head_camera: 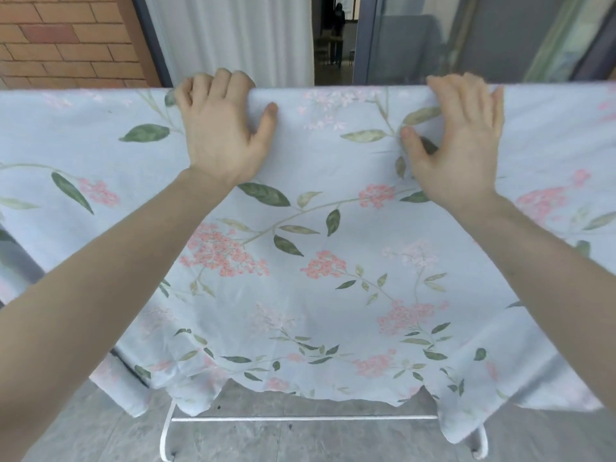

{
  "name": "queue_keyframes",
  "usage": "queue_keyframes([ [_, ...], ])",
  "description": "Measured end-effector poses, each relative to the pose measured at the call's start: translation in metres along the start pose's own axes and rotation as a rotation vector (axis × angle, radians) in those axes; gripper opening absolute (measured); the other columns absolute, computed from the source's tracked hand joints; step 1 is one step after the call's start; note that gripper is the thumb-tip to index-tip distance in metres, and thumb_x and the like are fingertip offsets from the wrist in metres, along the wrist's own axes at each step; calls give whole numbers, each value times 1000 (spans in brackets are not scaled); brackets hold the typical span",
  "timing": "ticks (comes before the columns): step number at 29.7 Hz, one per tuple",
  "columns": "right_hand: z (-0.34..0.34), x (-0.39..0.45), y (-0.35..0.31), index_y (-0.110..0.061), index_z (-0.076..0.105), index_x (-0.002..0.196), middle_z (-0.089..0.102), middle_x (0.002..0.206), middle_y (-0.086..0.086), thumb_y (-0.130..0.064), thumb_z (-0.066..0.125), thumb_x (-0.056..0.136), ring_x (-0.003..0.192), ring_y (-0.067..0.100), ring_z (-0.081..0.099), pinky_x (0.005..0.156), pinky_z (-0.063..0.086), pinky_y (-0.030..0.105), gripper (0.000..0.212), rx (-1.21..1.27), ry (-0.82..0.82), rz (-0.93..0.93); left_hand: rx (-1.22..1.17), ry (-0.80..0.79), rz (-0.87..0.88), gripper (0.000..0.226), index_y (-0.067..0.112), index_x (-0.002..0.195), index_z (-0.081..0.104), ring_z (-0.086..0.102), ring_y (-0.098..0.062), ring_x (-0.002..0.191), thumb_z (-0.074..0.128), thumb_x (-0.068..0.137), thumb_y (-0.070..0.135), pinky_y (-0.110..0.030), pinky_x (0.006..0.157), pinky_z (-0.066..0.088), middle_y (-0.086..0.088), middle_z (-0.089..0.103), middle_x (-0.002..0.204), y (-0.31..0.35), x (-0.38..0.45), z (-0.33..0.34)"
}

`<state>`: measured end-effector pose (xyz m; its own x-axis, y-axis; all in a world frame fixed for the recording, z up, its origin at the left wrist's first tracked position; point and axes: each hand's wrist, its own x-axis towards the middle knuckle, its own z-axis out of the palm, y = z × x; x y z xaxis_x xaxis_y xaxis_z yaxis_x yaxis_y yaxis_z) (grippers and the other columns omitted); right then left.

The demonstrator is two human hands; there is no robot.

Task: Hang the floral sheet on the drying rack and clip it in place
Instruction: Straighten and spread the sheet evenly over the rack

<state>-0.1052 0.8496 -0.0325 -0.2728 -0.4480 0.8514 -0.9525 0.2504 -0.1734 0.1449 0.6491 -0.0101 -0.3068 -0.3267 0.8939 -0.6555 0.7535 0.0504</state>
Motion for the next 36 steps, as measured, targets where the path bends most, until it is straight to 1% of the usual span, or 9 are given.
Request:
queue_keyframes([
  [5,-5,-5,-7,-14,45,152,43,157,2,-39,56,99,154,28,26,128,10,51,59,85,-34,-30,-30,-93,133,45,12,119,62,54,-34,103,52,89,44,-46,104,34,-7,63,110,54,1,2],
  [7,-8,-16,-8,-12,44,153,37,162,6,-33,57,100,156,29,24,127,16,52,59,169,-40,-23,-43,-145,179,52,13,127,59,54,-34,108,52,84,42,-45,108,32,-7,61,116,71,3,3],
  [13,-23,-80,37,-17,40,155,33,162,0,-26,65,97,151,14,31,120,34,44,63,264,-129,146,-124,-240,338,82,9,154,41,40,-36,143,57,78,36,-55,124,16,-11,45,154,120,-4,7],
  [16,-27,-114,79,-19,41,154,36,159,-2,-25,67,96,146,6,34,120,34,39,63,249,-196,247,-191,-249,434,79,9,153,44,26,-41,152,57,79,31,-60,124,12,-15,33,163,153,-22,13],
  [21,-45,-164,145,-20,38,155,35,159,-6,-27,66,97,149,11,33,120,30,28,64,259,-308,353,-287,-401,509,72,11,146,52,35,-36,148,63,77,30,-54,122,22,-12,41,159,216,-82,51],
  [25,-63,-182,201,-24,37,155,35,158,-8,-27,67,97,147,9,34,117,31,26,66,271,-375,370,-324,-556,359,72,17,145,51,39,-31,141,65,76,30,-44,111,29,-8,43,155,279,-120,85],
  [31,-82,-230,280,-25,42,151,39,151,-12,-27,68,95,140,14,42,105,39,29,62,279,-479,461,-413,-726,113,65,20,142,52,44,-24,131,67,80,30,-39,103,33,1,48,145,358,-176,122],
  [33,-81,-258,306,-23,44,148,39,145,-17,-23,70,93,136,19,46,109,42,36,61,298,-517,524,-427,-830,33,62,21,143,51,43,-24,131,67,83,31,-40,104,35,2,46,147,374,-198,130],
  [36,-81,-294,345,-25,45,145,43,143,-8,-23,72,92,123,19,54,100,46,36,59,305,-574,717,-432,-1012,-89,60,23,144,49,42,-25,134,67,87,31,-41,110,36,4,42,151,389,-224,140],
])
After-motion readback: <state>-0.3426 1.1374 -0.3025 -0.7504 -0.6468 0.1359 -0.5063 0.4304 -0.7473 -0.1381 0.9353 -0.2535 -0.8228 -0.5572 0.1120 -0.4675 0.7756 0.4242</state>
